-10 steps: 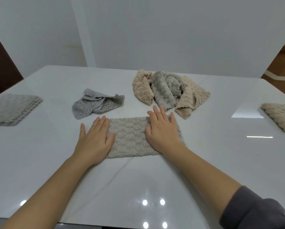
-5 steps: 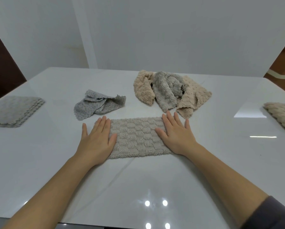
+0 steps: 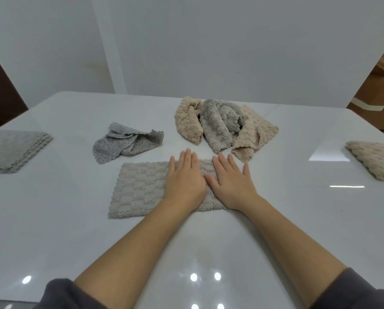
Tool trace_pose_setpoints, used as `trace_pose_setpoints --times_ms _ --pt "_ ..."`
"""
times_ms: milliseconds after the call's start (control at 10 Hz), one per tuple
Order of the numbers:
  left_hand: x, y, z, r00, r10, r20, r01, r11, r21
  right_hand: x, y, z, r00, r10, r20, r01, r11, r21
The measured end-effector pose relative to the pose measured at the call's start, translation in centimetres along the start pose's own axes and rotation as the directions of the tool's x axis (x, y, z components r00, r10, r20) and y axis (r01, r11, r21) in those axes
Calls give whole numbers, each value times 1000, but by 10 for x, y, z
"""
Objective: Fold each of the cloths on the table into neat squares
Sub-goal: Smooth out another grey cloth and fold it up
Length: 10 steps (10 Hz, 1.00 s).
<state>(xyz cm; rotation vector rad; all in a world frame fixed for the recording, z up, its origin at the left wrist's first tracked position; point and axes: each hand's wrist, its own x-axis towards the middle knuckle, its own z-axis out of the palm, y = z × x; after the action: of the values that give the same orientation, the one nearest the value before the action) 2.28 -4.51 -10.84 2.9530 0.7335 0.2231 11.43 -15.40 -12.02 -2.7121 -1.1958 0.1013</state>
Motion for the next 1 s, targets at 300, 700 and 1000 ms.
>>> trace_pose_setpoints --times_ms 300,700,1000 --pt "-16 -46 1 999 3 48 -2 1000 -23 0 1 -1 1000 -10 10 10 1000 14" --pt "-40 -119 -2 993 -101 62 103 994 -40 -2 1 -2 1000 -15 21 15 1000 15" --pt "-45 -128 -3 986 -150 69 156 984 -86 1 -3 -13 995 11 104 -11 1000 -5"
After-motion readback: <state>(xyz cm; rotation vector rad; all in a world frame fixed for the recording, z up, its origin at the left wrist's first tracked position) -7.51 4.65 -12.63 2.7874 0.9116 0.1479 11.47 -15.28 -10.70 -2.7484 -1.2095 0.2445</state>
